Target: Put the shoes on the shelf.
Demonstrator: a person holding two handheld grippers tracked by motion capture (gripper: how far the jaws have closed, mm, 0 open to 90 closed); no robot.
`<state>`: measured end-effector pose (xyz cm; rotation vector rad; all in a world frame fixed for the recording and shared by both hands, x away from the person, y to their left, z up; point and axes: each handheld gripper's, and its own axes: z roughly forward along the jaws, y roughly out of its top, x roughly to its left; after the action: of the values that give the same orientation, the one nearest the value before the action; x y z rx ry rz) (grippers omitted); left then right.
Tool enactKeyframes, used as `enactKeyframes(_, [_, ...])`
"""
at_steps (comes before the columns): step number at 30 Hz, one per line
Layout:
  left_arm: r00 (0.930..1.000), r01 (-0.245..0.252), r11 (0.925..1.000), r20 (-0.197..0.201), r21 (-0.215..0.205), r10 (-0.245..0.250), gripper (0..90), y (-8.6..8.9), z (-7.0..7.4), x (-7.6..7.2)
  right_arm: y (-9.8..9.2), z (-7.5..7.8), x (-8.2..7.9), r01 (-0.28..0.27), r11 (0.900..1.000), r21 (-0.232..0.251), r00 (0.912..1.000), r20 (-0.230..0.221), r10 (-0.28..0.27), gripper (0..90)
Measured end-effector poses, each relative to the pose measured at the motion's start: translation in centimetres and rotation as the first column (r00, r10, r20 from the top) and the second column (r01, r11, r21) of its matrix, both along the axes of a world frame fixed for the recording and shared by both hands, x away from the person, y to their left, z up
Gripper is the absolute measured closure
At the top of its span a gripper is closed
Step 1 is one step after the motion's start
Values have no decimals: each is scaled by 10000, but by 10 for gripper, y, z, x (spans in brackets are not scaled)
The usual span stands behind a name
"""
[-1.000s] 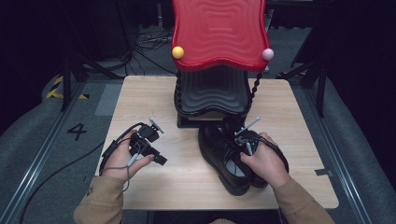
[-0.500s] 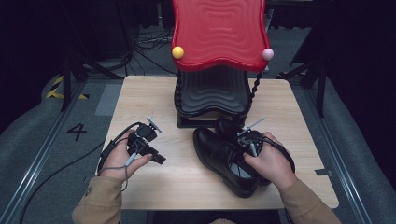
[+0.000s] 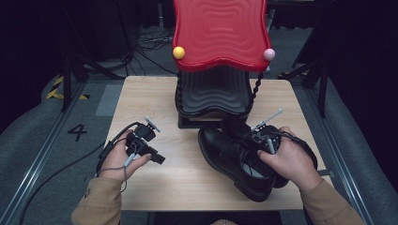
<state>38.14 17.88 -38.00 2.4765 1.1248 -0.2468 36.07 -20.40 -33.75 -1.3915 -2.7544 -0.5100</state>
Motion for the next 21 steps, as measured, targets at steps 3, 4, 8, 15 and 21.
enactKeyframes(3, [10000,-13,10000,28,14,13,513,1,0,0,-3,8,-3,-92,9999,97,9999,-95,93,821])
enactKeyframes(4, [10000,-18,10000,13,5,18,513,1,0,0,-3,12,-4,-138,9999,86,9999,-43,138,821])
enactKeyframes(8, [10000,-24,10000,54,-38,24,514,3,1,0,-5,28,-9,-300,9995,93,9995,18,299,822])
enactKeyframes(15, [9999,-115,9999,29,-105,116,513,5,1,-1,-6,58,-13,-473,9987,182,9983,358,466,821])
enactKeyframes(21, [9997,-218,9996,101,-163,220,514,8,2,-1,-6,83,-14,-611,9978,261,9963,617,594,821])
